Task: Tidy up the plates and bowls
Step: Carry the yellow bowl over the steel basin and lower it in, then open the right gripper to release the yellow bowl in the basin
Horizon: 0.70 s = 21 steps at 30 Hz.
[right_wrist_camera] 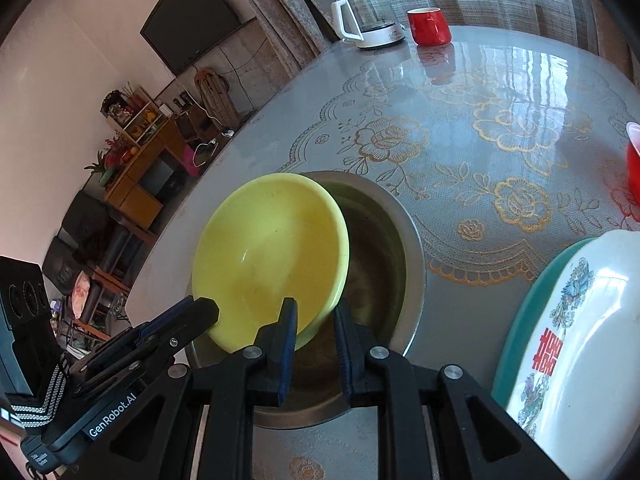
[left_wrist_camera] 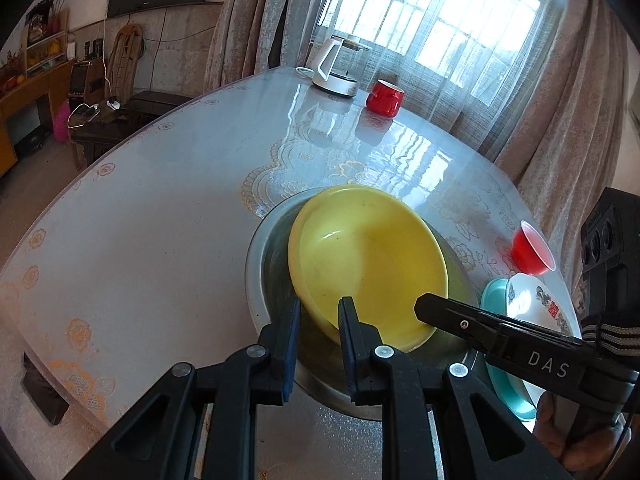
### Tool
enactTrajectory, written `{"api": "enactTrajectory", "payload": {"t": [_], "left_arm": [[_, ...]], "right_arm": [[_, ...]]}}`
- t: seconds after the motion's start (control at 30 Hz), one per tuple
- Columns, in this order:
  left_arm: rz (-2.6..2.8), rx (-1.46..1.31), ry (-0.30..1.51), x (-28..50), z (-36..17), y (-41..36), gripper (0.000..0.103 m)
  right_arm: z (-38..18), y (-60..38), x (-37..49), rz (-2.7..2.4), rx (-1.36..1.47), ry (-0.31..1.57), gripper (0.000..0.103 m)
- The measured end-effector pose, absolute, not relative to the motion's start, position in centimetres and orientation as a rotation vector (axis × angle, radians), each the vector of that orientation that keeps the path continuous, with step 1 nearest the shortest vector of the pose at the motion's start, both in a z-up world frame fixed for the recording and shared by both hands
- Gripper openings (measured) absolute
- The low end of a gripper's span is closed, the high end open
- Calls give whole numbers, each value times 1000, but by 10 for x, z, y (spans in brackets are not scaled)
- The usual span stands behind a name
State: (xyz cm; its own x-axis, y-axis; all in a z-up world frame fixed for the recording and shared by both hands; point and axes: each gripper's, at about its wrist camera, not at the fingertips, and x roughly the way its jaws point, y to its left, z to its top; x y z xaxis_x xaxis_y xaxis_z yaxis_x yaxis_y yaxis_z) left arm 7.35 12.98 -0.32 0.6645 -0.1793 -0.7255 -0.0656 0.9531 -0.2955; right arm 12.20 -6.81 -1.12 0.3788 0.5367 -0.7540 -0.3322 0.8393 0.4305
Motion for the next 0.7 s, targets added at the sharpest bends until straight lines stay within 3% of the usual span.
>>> {"api": "enactTrajectory", "payload": {"t": [0.7], "left_arm": [[-58,-280,856,77,-2,125,26]], "right_arm": [[-4,-78,110,512,196,1008,28]]}}
